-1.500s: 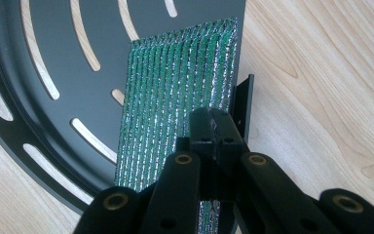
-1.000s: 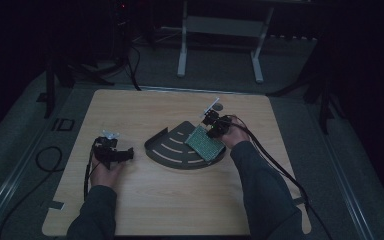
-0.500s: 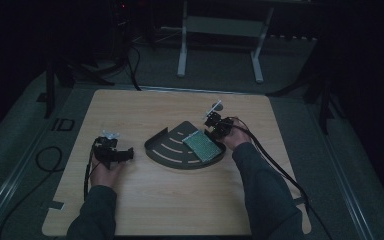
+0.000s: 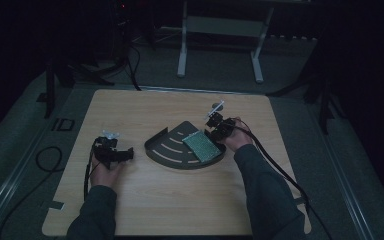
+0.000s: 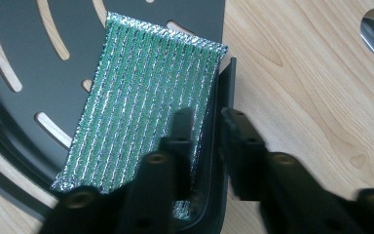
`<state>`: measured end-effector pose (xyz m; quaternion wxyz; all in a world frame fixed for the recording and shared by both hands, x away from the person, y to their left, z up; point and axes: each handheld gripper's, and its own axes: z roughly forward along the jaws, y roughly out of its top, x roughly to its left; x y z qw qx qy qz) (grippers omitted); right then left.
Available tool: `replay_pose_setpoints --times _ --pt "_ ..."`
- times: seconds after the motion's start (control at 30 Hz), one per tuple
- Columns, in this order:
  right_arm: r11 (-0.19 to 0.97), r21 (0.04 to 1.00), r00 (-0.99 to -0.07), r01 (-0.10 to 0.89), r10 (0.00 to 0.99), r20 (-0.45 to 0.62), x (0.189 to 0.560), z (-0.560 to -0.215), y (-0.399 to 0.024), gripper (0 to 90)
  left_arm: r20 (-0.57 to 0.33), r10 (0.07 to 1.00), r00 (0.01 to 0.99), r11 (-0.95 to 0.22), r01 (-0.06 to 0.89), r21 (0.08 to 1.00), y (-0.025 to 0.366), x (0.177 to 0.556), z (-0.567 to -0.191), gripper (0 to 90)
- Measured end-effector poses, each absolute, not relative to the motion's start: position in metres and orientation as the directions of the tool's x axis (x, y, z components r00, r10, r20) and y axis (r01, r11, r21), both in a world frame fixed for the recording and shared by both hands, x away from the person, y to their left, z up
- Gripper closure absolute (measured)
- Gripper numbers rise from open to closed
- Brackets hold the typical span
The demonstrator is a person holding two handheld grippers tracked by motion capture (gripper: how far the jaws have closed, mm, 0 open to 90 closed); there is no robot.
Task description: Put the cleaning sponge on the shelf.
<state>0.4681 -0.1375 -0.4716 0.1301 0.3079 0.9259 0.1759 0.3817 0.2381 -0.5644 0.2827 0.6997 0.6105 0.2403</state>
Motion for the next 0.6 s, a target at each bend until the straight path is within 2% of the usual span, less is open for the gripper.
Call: replay_pose_setpoints --times 0.1,0.23,0.6 --pt "0.721 0.430 -0.765 0.543 0.636 -0.102 0.466 -0.468 -0.143 61.2 -0.009 0.990 0.139 -0.095 0.719 0.689 0.238 0.382 -0.564 3.1" --pt "0.697 0.453 -0.755 0.556 0.651 -0.076 0.462 -0.464 -0.152 55.9 -0.009 0.990 0.139 -0.095 0.719 0.689 0.238 0.382 -0.564 3.1" --pt "0.660 0.472 -0.736 0.585 0.676 -0.033 0.446 -0.459 -0.176 48.2 -0.009 0.990 0.140 -0.095 0.719 0.689 0.238 0.382 -0.564 3.0"
